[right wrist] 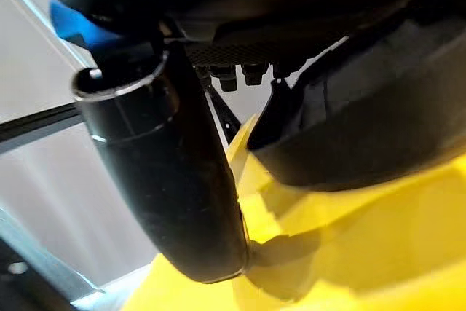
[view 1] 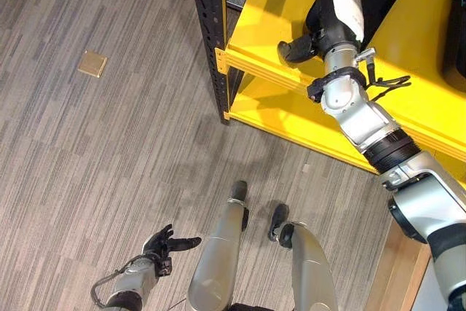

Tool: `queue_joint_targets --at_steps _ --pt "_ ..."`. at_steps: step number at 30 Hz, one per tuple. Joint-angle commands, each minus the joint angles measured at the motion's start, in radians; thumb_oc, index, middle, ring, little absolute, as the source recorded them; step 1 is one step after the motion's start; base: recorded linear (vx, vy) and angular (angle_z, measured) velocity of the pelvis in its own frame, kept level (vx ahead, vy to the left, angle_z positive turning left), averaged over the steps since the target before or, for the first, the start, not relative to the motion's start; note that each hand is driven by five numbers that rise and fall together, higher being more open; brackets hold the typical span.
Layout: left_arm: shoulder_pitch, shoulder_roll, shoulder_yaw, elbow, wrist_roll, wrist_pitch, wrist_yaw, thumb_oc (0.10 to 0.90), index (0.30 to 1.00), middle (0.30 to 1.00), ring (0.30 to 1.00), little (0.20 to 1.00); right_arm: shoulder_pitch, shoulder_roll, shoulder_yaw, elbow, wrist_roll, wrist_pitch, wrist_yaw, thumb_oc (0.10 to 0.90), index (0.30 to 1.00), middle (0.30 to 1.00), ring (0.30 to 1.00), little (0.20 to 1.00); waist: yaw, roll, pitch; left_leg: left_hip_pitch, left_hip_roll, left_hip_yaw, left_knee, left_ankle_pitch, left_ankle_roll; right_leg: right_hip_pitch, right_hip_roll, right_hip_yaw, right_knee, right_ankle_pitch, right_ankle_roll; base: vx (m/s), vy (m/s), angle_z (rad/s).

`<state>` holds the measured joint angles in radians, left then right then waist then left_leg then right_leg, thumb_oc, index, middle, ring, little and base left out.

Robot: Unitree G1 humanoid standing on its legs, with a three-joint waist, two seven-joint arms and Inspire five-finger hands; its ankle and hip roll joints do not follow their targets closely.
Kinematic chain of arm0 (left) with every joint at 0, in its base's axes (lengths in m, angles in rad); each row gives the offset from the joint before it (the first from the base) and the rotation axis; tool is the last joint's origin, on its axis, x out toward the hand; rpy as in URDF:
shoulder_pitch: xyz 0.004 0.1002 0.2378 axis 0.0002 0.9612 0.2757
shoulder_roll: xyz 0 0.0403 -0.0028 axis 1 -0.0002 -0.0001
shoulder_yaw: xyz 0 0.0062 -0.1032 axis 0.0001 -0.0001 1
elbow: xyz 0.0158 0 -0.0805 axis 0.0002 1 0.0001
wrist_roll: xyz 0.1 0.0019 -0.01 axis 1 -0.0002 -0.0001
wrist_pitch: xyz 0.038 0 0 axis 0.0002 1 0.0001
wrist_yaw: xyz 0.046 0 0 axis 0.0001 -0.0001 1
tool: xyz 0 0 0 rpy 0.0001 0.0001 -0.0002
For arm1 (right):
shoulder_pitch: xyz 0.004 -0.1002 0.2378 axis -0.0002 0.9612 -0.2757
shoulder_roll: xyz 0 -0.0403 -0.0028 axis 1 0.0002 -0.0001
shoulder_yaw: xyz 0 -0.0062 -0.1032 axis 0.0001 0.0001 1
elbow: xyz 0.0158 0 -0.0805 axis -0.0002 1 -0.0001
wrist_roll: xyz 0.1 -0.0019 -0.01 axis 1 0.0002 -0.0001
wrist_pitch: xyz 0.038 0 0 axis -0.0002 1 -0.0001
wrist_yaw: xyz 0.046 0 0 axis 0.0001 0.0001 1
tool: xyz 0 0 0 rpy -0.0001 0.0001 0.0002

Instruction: Move parts from the plastic box to the shelf.

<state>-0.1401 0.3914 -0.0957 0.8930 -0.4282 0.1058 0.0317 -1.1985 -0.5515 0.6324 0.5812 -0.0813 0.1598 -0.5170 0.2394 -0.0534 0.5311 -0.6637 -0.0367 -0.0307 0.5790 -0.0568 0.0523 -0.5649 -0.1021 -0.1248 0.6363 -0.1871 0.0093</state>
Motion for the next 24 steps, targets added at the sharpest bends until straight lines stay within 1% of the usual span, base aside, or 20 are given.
queue_joint_targets --at_steps 1,2,3,4,5,8,9,11,12,14,17,20,22,23,24 --pt "0.038 0.07 0.007 0.006 -0.041 -0.021 0.053 0.9 1.0 1.0 1.0 1.0 -0.163 -0.16 -0.007 0.015 -0.204 0.007 -0.107 0.9 1.0 1.0 1.0 1.0 0.018 -0.006 -0.011 0.049 -0.013 -0.032 0.067 -0.222 0.048 0.075 0.022 -0.019 -0.038 -0.015 -0.003 0.0 0.0 0.0" --pt "0.04 0.073 0.011 0.004 -0.04 -0.022 0.057 0.9 1.0 1.0 1.0 1.0 -0.171 -0.178 0.006 0.019 -0.2 0.006 -0.103 0.9 1.0 1.0 1.0 1.0 0.019 -0.009 -0.011 0.049 -0.012 -0.033 0.067 -0.221 0.048 0.075 0.022 -0.019 -0.037 -0.015 -0.002 0.02 -0.033 0.0" --pt "0.042 0.077 0.017 0.005 -0.045 -0.019 0.055 0.9 1.0 1.0 1.0 1.0 -0.186 -0.196 0.022 0.023 -0.241 0.013 -0.099 0.9 1.0 1.0 1.0 1.0 0.02 -0.012 -0.012 0.051 -0.012 -0.034 0.066 -0.22 0.048 0.076 0.023 -0.02 -0.037 -0.013 0.0 0.0 0.0 0.0" --pt "0.041 0.077 0.017 0.005 -0.045 -0.019 0.055 0.9 1.0 1.0 1.0 1.0 -0.187 -0.196 0.023 0.024 -0.241 0.013 -0.099 0.9 1.0 1.0 1.0 1.0 0.02 -0.012 -0.012 0.051 -0.012 -0.034 0.066 -0.22 0.048 0.076 0.023 -0.02 -0.037 -0.013 0.0 0.01 -0.04 0.02" --pt "0.049 0.082 0.03 0.012 -0.04 -0.027 0.045 0.9 1.0 1.0 1.0 1.0 -0.21 -0.23 0.064 0.033 -0.263 0.0 -0.105 0.9 1.0 1.0 1.0 1.0 0.024 -0.018 -0.012 0.053 -0.01 -0.034 0.063 -0.22 0.048 0.08 0.023 -0.022 -0.043 -0.01 0.002 0.01 -0.045 0.0" --pt "0.059 0.093 0.042 0.02 -0.034 -0.03 0.033 0.9 1.0 1.0 1.0 1.0 -0.237 -0.263 0.104 0.036 -0.272 -0.001 -0.123 0.9 1.0 1.0 1.0 1.0 0.029 -0.029 -0.012 0.055 -0.006 -0.036 0.06 -0.218 0.046 0.088 0.025 -0.026 -0.052 -0.007 0.004 0.01 -0.051 0.0" --pt "0.061 0.101 0.045 0.029 -0.018 -0.031 0.019 0.9 1.0 1.0 1.0 1.0 -0.255 -0.277 0.125 0.037 -0.251 -0.003 -0.135 0.9 1.0 1.0 1.0 1.0 0.032 -0.035 -0.013 0.056 -0.003 -0.036 0.058 -0.218 0.046 0.091 0.024 -0.028 -0.054 -0.004 0.005 0.0 -0.05 0.01" --pt "0.064 0.101 0.045 0.032 -0.011 -0.034 0.018 0.9 1.0 1.0 1.0 1.0 -0.259 -0.28 0.131 0.039 -0.248 -0.008 -0.144 0.9 1.0 1.0 1.0 1.0 0.032 -0.036 -0.013 0.057 -0.003 -0.036 0.058 -0.218 0.046 0.092 0.024 -0.029 -0.055 -0.004 0.005 0.0 -0.017 0.0" --pt "0.073 0.102 0.047 0.04 -0.009 -0.046 0.015 0.9 1.0 1.0 1.0 1.0 -0.265 -0.287 0.136 0.038 -0.251 -0.019 -0.158 0.9 1.0 1.0 1.0 1.0 0.034 -0.039 -0.015 0.058 -0.001 -0.037 0.056 -0.218 0.047 0.094 0.023 -0.031 -0.057 -0.002 0.006 0.01 -0.032 -0.03" --pt "0.085 0.105 0.049 0.049 -0.018 -0.049 -0.012 0.9 1.0 1.0 1.0 1.0 -0.278 -0.29 0.148 0.03 -0.278 -0.037 -0.191 0.9 1.0 1.0 1.0 1.0 0.036 -0.04 -0.019 0.061 0.001 -0.033 0.054 -0.219 0.047 0.096 0.023 -0.033 -0.055 -0.004 0.004 0.0 0.0 0.0" --pt "0.101 0.099 0.049 0.068 -0.026 -0.073 -0.016 0.9 1.0 1.0 1.0 1.0 -0.274 -0.286 0.135 -0.001 -0.266 -0.099 -0.232 0.9 1.0 1.0 1.0 1.0 0.035 -0.035 -0.024 0.064 0.0 -0.031 0.056 -0.22 0.046 0.095 0.02 -0.034 -0.05 -0.008 0.003 0.0 0.0 0.0" --pt "0.108 0.091 0.056 0.08 -0.016 -0.087 -0.026 0.9 1.0 1.0 1.0 1.0 -0.255 -0.282 0.112 -0.042 -0.288 -0.119 -0.225 0.9 1.0 1.0 1.0 1.0 0.032 -0.033 -0.027 0.072 0.0 -0.029 0.051 -0.219 0.046 0.099 0.019 -0.032 -0.056 -0.007 0.003 0.0 0.0 0.0" --pt "0.116 0.084 0.061 0.079 -0.014 -0.092 -0.031 0.9 1.0 1.0 1.0 1.0 -0.224 -0.269 0.088 -0.104 -0.299 -0.115 -0.204 0.9 1.0 1.0 1.0 1.0 0.029 -0.029 -0.027 0.076 -0.001 -0.027 0.049 -0.218 0.046 0.098 0.017 -0.03 -0.053 -0.008 0.003 0.0 0.021 -0.02" --pt "0.123 0.076 0.07 0.075 -0.001 -0.09 -0.032 0.9 1.0 1.0 1.0 1.0 -0.201 -0.258 0.068 -0.139 -0.298 -0.133 -0.18 0.9 1.0 1.0 1.0 1.0 0.027 -0.025 -0.028 0.078 -0.003 -0.026 0.048 -0.218 0.046 0.098 0.015 -0.029 -0.051 -0.011 0.003 0.0 0.027 -0.04" --pt "0.124 0.076 0.07 0.075 0.0 -0.09 -0.031 0.9 1.0 1.0 1.0 1.0 -0.196 -0.257 0.064 -0.144 -0.301 -0.135 -0.176 0.9 1.0 1.0 1.0 1.0 0.027 -0.026 -0.028 0.078 -0.003 -0.026 0.048 -0.218 0.046 0.098 0.015 -0.029 -0.051 -0.011 0.003 0.0 0.022 -0.06"
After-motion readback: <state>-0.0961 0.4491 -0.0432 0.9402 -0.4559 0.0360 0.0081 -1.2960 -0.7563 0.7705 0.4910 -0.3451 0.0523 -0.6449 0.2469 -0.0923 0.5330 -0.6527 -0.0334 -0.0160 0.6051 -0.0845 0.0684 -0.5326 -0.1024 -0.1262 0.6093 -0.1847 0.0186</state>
